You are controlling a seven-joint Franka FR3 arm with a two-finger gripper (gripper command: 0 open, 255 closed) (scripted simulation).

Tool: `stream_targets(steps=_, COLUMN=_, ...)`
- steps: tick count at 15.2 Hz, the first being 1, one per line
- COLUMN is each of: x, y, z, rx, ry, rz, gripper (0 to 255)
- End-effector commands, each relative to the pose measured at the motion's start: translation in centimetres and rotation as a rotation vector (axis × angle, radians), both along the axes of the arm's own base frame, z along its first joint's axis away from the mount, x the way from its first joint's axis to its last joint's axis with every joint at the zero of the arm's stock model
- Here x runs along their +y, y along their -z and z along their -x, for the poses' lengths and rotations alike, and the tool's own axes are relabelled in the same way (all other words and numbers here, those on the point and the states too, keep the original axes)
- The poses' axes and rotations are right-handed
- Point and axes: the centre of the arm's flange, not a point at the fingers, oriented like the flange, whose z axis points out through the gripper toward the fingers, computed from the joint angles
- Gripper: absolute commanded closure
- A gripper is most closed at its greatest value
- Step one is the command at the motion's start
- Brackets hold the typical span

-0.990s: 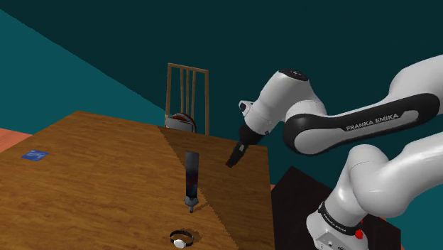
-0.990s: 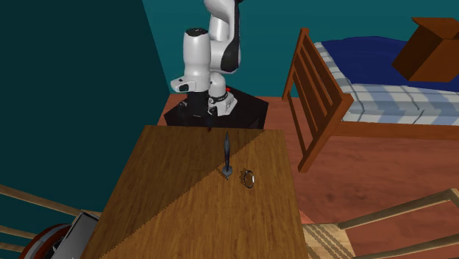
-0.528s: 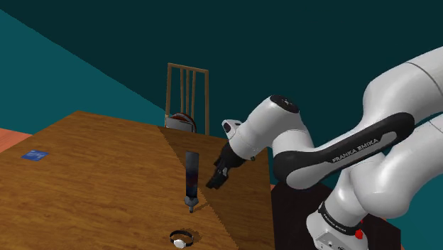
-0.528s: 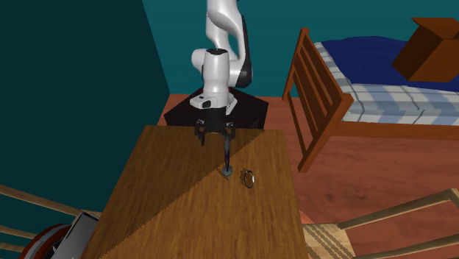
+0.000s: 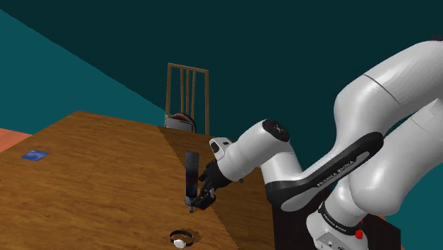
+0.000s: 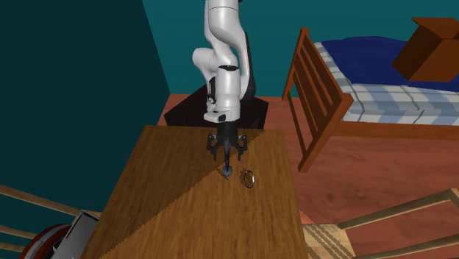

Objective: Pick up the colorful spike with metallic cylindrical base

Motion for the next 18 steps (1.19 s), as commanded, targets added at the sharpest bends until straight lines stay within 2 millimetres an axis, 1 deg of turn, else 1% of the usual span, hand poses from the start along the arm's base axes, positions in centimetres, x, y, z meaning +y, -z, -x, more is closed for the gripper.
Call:
stream_targets(steps=1, x=0.1, y=1.0, z=0.0, rx=-0.001, ry=-0.002, rz=-0.002, gripper=0)
stream_targets(steps=4, x=0.1, y=2.3, z=0.0, rx=-0.001, ry=-0.002, rz=-0.002, gripper=0)
stream_targets(steps=6, x=0.1, y=2.3, z=0.0, rx=-0.001, ry=-0.002, rz=-0.002, gripper=0)
stream_targets(steps=7, x=0.1, y=2.3, z=0.1, rx=-0.001, ry=-0.002, rz=-0.002, gripper=255)
stream_targets(steps=16, x=0.1, y=2.3, z=0.0, rx=-0.001, ry=-0.002, rz=-0.002, gripper=255)
stream_targets(steps=18, x=0.1, y=1.3, z=0.0, rx=-0.001, ry=-0.002, rz=-0.002, gripper=255)
